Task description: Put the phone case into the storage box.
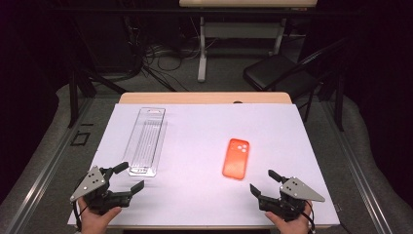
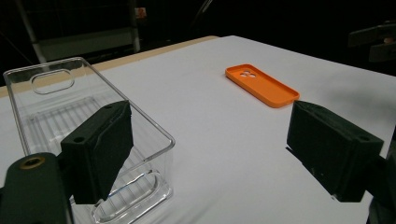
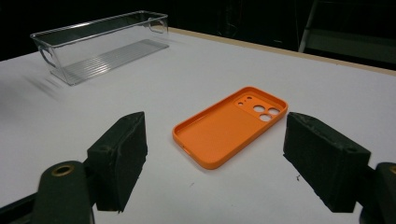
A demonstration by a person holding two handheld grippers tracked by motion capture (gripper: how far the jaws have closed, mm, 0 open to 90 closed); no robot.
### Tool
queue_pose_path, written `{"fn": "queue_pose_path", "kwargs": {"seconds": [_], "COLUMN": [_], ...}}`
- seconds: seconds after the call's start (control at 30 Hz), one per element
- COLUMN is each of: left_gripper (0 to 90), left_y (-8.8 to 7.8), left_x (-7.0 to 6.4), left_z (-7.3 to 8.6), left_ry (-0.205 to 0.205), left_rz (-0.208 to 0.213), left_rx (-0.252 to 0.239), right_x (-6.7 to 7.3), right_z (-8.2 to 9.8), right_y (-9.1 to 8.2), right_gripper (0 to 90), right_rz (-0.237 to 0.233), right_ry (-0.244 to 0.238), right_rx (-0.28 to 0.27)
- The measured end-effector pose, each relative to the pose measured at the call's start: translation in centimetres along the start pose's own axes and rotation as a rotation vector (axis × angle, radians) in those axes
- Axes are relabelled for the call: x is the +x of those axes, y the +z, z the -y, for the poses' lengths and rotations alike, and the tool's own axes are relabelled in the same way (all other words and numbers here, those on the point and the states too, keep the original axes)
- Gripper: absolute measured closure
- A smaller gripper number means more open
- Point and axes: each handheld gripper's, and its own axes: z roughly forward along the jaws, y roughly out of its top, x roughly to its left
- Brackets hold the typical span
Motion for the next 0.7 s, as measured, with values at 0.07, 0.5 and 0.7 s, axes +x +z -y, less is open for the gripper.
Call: {"fn": "queue_pose_path", "kwargs": {"seconds": [0.07, 0.5, 0.7], "left_gripper": [14.9, 15.0, 15.0], "left_y": [0.0, 0.0, 0.0], "left_x": [0.0, -0.3, -0.2], "left_z": [0.0, 0.0, 0.0], "left_ry": [-0.001, -0.001, 0.000], "left_rz": [0.000, 0.010, 0.008], "left_rx": [0.002, 0.010, 0.014], "right_x": [0.0, 0.5, 0.4], "right_z": [0.0, -1.0, -1.3], "right_y": [0.1, 1.4, 1.9], "right_gripper": [23.1, 23.4, 23.5], "right_rz": [-0.001, 0.005, -0.003], "right_ry": [0.000, -0.036, -0.036], "right_rx": [0.021, 0.130, 0.171]}}
